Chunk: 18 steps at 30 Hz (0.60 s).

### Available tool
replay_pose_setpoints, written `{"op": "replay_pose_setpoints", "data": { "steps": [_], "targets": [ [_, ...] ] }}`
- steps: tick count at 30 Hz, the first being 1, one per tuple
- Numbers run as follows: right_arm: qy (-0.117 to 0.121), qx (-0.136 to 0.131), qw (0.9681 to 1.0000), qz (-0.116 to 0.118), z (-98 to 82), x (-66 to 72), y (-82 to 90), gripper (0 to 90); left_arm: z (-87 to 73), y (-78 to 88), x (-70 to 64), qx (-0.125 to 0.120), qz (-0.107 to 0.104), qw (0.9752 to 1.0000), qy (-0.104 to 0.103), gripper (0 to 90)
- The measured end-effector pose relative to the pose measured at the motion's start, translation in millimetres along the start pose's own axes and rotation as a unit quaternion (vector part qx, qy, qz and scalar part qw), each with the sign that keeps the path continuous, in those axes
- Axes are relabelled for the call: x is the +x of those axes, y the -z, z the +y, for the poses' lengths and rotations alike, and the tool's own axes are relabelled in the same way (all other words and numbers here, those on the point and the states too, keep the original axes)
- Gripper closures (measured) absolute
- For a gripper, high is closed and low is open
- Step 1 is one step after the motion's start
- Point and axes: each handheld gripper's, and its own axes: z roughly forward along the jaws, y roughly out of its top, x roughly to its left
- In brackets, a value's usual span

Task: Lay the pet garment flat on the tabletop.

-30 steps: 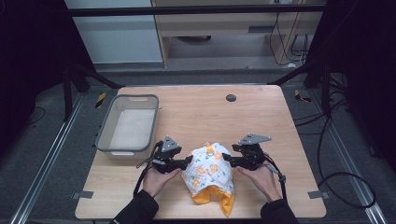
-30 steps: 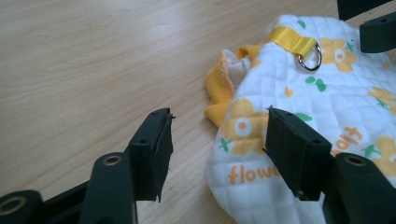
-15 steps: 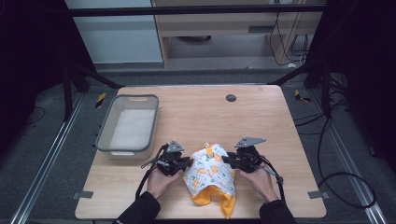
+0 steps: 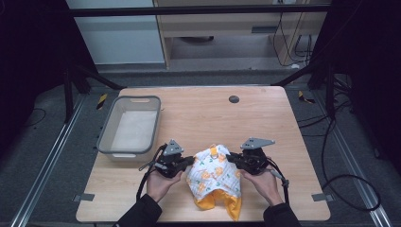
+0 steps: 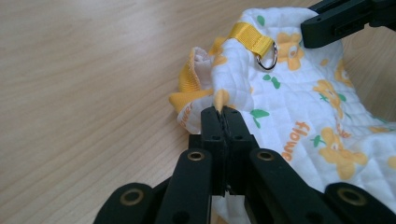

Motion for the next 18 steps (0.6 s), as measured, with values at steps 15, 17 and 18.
{"op": "replay_pose_setpoints", "data": {
  "steps": [15,17,18],
  "targets": [
    [0.014,-0.153,0.9876,-0.032,42.1,15.2,31.8,83.7,58.0,40.0,-6.3,-0.091,0.06,0.9932,-0.041,89.6],
    [0.007,-0.174,0.9832,-0.053,46.8,11.4,28.1,83.8,66.8,34.9,-3.4,-0.101,0.076,0.9911,-0.04,89.6],
    [0.002,-0.183,0.981,-0.065,49.3,8.4,24.8,83.7,70.6,31.2,-1.7,-0.104,0.088,0.9898,-0.042,89.6]
  ]
}}
